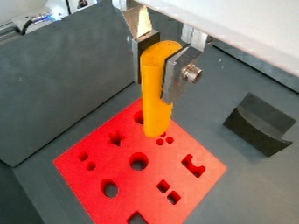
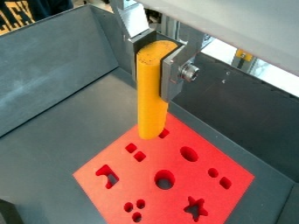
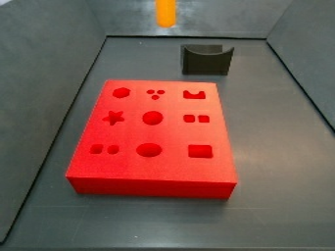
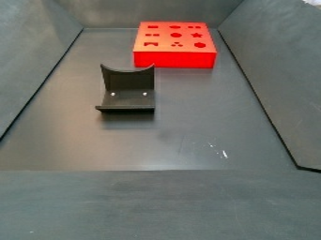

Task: Insert the oval object.

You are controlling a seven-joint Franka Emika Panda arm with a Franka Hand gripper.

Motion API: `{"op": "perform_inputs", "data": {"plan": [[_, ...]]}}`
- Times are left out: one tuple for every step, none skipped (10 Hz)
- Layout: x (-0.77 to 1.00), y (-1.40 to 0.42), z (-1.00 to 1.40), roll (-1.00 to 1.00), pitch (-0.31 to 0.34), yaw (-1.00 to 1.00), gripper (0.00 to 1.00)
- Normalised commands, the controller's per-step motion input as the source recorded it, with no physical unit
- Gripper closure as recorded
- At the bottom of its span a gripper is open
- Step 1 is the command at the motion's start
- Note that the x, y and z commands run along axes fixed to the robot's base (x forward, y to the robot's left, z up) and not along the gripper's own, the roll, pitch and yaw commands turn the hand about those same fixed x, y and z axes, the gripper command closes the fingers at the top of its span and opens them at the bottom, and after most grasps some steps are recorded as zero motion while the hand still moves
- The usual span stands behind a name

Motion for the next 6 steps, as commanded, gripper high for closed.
{"op": "perform_inputs", "data": {"plan": [[0.05,-0.12,-0.47,-0.04,-0.084,-0.21,1.0],[-0.03,-0.29,-0.45,0.0,-0.043,-0.61,1.0],[0.03,-0.5,-0.36,0.03,0.0,-0.7,1.0],[0.0,-0.54,-0.27,0.04,0.0,-0.73,1.0],[0.0,-0.54,-0.26,0.05,0.0,-0.73,1.0],[0.0,-0.51,-0.29,0.09,0.0,-0.73,1.0]]}}
